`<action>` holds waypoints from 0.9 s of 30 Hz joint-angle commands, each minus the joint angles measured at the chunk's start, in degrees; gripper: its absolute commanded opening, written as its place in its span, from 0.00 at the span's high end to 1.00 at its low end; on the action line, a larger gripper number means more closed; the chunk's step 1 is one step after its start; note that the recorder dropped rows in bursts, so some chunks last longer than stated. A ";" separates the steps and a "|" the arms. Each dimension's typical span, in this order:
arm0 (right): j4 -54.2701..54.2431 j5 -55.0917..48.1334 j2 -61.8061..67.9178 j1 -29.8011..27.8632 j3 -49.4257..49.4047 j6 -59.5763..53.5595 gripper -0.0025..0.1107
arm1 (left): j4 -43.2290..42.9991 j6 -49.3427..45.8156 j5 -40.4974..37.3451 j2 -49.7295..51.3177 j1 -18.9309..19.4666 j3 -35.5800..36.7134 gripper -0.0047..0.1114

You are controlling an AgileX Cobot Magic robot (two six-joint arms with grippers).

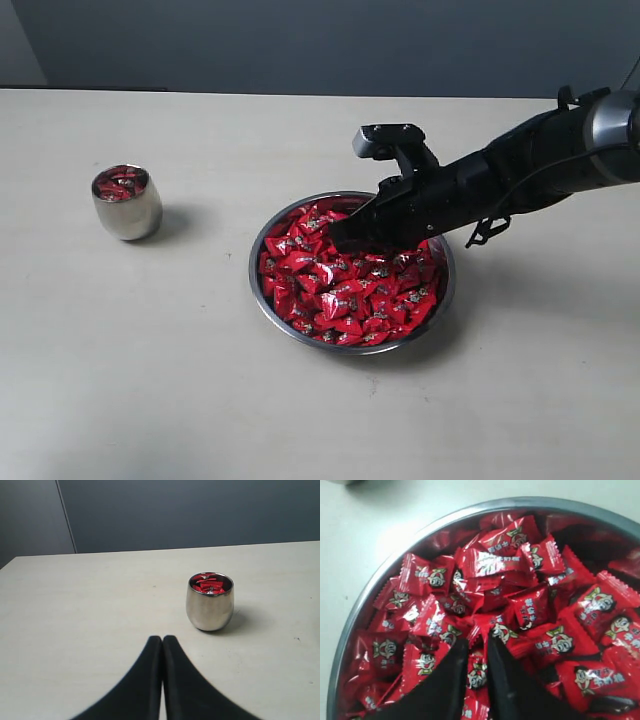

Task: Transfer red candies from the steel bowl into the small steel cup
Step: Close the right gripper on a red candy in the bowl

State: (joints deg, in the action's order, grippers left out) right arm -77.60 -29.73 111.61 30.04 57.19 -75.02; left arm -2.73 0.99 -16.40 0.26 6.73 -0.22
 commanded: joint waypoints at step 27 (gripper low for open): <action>-1.06 3.11 3.24 -0.05 1.41 4.58 0.62 | 0.13 0.13 0.09 -0.26 0.03 0.22 0.96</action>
State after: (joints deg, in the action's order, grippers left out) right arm -77.45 -26.68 114.59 30.04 58.43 -70.42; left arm -2.73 0.99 -16.40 0.26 6.73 -0.22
